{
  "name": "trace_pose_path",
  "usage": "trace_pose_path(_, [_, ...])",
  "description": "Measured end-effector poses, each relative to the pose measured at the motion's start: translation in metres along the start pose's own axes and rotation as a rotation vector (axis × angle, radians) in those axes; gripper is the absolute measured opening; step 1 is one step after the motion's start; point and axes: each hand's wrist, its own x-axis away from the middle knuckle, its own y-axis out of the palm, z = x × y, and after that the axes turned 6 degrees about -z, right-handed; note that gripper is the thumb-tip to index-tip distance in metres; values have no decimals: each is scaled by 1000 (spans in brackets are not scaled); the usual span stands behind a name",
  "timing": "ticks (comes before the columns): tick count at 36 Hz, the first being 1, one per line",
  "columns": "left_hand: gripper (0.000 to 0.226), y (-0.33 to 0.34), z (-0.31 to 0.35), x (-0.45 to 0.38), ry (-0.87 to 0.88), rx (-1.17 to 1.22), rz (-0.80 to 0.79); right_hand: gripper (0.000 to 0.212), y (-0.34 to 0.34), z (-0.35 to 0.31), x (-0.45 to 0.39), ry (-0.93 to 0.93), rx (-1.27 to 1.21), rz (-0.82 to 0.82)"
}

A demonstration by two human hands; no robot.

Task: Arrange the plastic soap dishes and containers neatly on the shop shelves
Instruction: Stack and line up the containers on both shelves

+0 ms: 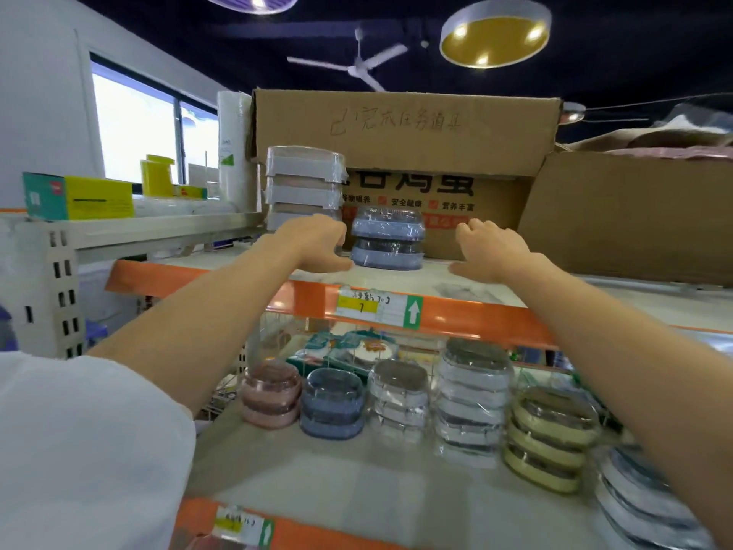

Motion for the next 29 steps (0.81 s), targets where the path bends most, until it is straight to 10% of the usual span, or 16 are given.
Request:
trace_pose_path(22, [47,36,-20,139,149,55,320,52,-25,-85,155,105,88,38])
trace_pose_path(29, [46,87,-27,179,138,70,86,56,17,-121,188,89,8,-72])
